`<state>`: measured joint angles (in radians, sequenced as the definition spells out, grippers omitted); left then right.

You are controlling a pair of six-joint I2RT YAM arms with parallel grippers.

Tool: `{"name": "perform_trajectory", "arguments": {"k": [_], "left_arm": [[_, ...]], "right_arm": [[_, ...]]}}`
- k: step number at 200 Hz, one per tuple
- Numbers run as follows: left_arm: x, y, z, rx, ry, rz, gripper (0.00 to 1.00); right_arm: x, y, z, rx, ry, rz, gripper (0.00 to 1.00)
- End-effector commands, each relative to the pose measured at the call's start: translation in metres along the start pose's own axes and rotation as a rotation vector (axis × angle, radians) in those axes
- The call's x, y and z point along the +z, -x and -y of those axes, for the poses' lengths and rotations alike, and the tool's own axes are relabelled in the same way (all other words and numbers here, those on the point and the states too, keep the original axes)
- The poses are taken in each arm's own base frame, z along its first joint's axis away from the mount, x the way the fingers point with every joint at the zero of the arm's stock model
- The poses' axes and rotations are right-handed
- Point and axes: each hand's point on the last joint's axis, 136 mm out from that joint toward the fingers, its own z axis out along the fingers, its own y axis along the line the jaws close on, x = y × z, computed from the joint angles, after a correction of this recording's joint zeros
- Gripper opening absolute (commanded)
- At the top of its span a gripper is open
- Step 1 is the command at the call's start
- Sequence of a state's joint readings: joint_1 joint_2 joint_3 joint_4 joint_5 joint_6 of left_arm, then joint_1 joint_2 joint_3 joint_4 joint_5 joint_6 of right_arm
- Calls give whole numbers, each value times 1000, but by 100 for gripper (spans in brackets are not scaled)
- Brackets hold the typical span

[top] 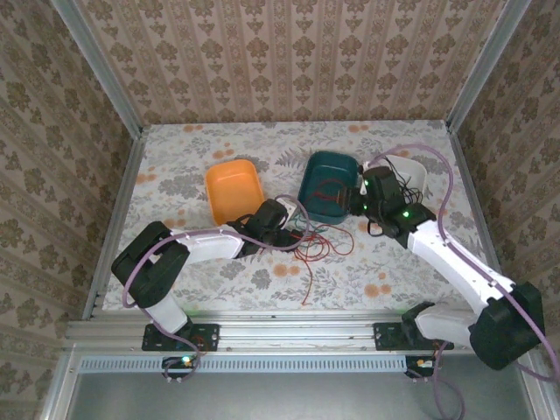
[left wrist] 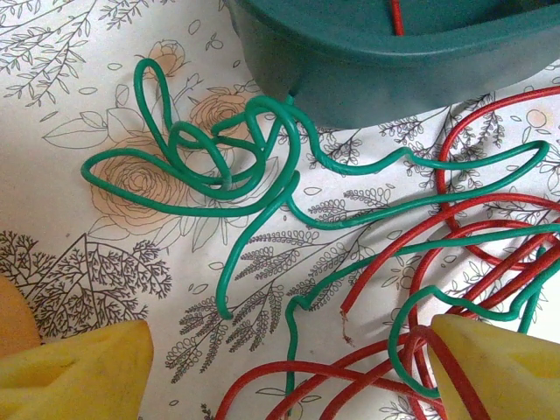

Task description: Untangle the cables

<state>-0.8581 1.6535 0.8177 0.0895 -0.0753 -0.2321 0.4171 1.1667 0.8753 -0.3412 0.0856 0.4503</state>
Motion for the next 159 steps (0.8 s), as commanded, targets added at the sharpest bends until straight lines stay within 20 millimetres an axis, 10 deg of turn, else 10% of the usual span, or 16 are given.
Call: {"name": "perform_trajectory", "arguments": {"k": [1, 75, 159], "left_arm": [[-1, 1, 1, 4, 5, -2, 83], [8, 1, 4, 19, 21, -17, 82], [8, -6, 10, 21, 18, -33, 83]], "right_arm": [[5, -55, 21, 52, -50, -134, 46], [29, -119, 34, 6, -87, -284, 46], [75, -126, 53, -30, -228, -308, 43]]}}
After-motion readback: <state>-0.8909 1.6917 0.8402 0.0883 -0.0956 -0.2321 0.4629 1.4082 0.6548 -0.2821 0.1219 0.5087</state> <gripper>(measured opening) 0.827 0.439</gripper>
